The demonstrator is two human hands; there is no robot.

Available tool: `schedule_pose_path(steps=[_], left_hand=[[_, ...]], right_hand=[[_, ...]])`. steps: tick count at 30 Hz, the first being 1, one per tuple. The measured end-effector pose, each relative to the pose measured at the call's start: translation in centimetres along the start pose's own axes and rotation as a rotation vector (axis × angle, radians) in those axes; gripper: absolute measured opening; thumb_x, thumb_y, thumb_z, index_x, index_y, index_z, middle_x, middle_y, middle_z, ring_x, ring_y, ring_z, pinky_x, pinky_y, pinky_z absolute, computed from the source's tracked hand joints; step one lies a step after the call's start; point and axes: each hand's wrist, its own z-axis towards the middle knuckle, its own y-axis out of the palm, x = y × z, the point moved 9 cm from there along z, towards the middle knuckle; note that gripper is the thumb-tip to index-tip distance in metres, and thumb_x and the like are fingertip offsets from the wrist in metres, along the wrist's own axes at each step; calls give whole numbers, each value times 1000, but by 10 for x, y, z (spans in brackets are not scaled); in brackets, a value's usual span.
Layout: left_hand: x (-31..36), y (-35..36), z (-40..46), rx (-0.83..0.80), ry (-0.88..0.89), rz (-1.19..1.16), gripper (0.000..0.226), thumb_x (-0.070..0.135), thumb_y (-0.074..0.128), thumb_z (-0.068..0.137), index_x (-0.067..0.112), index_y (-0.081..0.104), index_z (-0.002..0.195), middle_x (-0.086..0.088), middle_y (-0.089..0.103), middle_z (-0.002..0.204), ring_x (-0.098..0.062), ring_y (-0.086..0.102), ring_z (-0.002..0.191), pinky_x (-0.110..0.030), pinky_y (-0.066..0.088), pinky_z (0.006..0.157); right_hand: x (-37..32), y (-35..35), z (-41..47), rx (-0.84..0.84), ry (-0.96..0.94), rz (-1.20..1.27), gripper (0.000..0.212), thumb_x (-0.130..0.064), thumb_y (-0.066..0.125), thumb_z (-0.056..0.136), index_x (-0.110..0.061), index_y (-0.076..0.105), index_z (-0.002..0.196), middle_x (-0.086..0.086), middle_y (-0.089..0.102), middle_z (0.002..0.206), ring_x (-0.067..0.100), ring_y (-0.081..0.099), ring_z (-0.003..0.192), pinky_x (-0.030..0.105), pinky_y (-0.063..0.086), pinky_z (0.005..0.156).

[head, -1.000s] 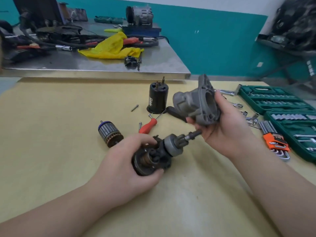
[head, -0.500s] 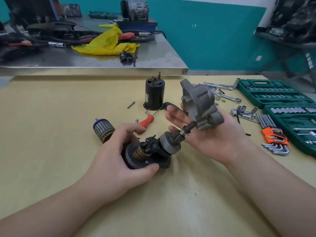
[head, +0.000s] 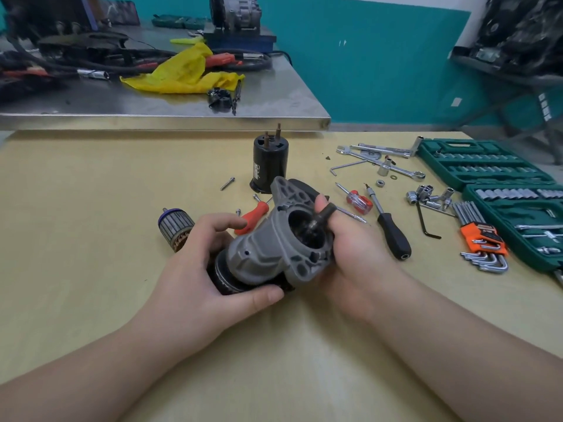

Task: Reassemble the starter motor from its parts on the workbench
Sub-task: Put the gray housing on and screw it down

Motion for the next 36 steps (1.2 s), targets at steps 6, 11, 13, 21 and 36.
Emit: schedule_pose_path(steps=[6, 11, 13, 21, 36], left_hand=[[4, 0, -2, -16, 25, -25, 80, 63, 95, 51, 52, 62, 122, 14, 76, 103, -7, 75, 89, -8, 52, 75], [-1, -10, 2, 61, -40, -263, 58, 41, 95, 55, 38, 75, 110, 4, 81, 104, -11, 78, 91, -17, 58, 78], [-9, -10, 2, 68, -128, -420, 54, 34, 93, 56, 29, 78, 108, -2, 81, 100, -19, 76, 84, -28, 60, 69], [-14, 13, 1, -173, -301, -735, 75, 59, 98, 59, 13, 77, 114, -18, 72, 88, -26, 64, 59, -29, 51, 49], [-15, 21, -1, -208, -397, -889, 64, 58, 101, 54, 21, 84, 104, -11, 75, 90, -23, 63, 56, -30, 51, 47]], right_hand=[[14, -1, 1, 18, 55, 9, 53, -53, 48, 108, -11, 75, 126, 14, 78, 121, 33, 75, 114, 52, 51, 110], [10, 0, -1, -39, -18, -44, 41, -40, 53, 107, -12, 80, 120, 14, 77, 124, 32, 73, 119, 56, 46, 116], [4, 6, -2, -89, -86, -121, 43, -49, 53, 105, -20, 78, 124, 8, 76, 128, 26, 71, 124, 53, 43, 118], [-29, 21, -26, -243, -479, -503, 77, -88, 51, 85, -37, 64, 141, -9, 54, 157, 17, 47, 149, 51, 35, 123], [-43, 13, -22, -129, -461, -354, 60, -65, 70, 88, -20, 76, 128, 11, 77, 125, 37, 69, 122, 66, 48, 110]])
